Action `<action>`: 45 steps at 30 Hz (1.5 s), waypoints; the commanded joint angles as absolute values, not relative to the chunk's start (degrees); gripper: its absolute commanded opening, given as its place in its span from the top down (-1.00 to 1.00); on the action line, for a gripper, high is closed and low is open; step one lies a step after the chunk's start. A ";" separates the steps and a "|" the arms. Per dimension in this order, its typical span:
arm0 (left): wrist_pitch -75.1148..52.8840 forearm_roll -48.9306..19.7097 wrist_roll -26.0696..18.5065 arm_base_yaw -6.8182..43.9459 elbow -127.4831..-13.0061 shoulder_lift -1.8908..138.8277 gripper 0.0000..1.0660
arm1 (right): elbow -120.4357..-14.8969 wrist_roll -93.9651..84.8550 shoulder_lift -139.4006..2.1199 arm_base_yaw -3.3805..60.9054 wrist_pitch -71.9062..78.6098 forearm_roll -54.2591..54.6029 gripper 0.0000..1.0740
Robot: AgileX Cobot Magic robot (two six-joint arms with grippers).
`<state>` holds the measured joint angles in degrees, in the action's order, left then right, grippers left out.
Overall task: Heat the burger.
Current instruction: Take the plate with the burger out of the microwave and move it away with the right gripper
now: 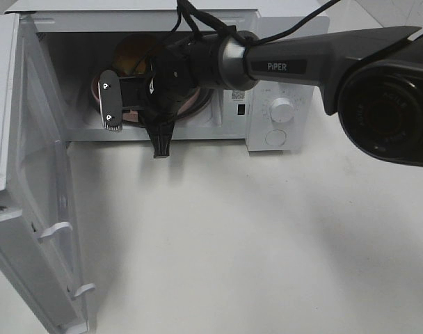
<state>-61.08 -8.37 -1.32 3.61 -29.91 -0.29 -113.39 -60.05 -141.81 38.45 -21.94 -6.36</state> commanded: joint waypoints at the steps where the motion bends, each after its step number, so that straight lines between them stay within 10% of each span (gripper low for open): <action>1: -60.79 -8.42 -0.92 3.44 -29.85 -1.32 -0.87 | -113.85 -62.34 -141.12 37.99 -21.94 -8.08 1.00; 20: -60.79 -8.37 -0.92 3.44 -29.85 -1.32 -0.87 | -110.41 -65.09 -135.91 40.85 -24.47 -11.17 1.00; 45: -60.79 -8.37 -0.92 3.44 -29.85 -1.32 -0.87 | -76.60 -64.69 -116.77 41.54 -3.61 -17.13 1.00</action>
